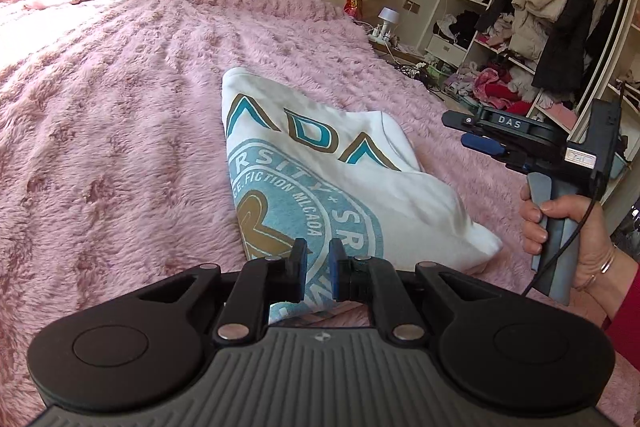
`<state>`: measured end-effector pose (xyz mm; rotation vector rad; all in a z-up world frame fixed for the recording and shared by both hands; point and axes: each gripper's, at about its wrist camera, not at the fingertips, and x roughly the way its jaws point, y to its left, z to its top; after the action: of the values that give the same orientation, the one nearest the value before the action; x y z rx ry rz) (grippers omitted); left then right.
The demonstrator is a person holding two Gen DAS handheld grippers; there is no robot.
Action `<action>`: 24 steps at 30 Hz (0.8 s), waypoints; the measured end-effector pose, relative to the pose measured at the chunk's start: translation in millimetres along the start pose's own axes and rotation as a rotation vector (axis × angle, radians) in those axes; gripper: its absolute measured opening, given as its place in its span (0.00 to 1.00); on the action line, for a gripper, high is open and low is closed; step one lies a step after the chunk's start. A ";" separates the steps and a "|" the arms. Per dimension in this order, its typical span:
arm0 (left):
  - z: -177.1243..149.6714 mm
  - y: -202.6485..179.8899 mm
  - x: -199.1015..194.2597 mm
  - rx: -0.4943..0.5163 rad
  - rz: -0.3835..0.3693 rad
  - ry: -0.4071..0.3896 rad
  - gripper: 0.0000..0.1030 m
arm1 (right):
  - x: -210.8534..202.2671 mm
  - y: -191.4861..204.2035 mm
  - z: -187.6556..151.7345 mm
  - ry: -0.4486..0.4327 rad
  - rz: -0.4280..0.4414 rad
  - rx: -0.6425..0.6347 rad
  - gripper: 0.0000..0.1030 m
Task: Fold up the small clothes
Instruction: 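Tuck the sweatshirt edges under with both grippers to square the fold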
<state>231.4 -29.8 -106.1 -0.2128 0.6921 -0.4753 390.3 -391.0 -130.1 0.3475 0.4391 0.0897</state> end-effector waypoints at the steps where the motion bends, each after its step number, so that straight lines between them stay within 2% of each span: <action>1: 0.6 1.1 3.3 -0.017 -0.009 0.001 0.11 | 15.9 0.4 5.3 0.024 -0.006 -0.027 0.48; 5: -1.1 4.1 16.3 -0.047 -0.023 0.013 0.13 | 79.8 -6.4 20.9 0.132 -0.037 -0.054 0.48; 7: -2.9 6.3 20.5 -0.050 -0.029 0.019 0.16 | 97.3 -6.7 20.7 0.173 -0.042 -0.063 0.48; 8: -3.8 7.9 22.9 -0.052 -0.036 0.024 0.20 | 106.2 -7.1 19.9 0.200 -0.043 -0.066 0.42; 9: -4.4 8.9 24.9 -0.053 -0.039 0.030 0.20 | 113.9 -7.9 16.3 0.230 -0.031 -0.057 0.12; 10: -4.8 9.9 26.7 -0.053 -0.039 0.036 0.20 | 119.1 -8.0 12.6 0.248 -0.018 -0.048 0.11; 16: -6.3 11.6 30.4 -0.061 -0.057 0.042 0.20 | 114.5 5.1 16.3 0.140 -0.060 -0.110 0.09; 20: -9.4 10.2 39.2 -0.037 -0.046 0.055 0.20 | 138.6 -13.0 -1.9 0.229 -0.107 -0.080 0.08; 21: -8.9 11.6 41.4 -0.035 -0.041 0.057 0.20 | 138.0 -16.4 -2.6 0.225 -0.098 -0.058 0.10; 24: -6.9 15.5 42.4 -0.041 -0.047 0.072 0.20 | 120.9 -16.3 4.3 0.175 -0.097 -0.050 0.27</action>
<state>260.7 -37.1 -140.4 -0.2523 0.7689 -0.5155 501.5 -388.3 -180.6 0.2692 0.6248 0.0363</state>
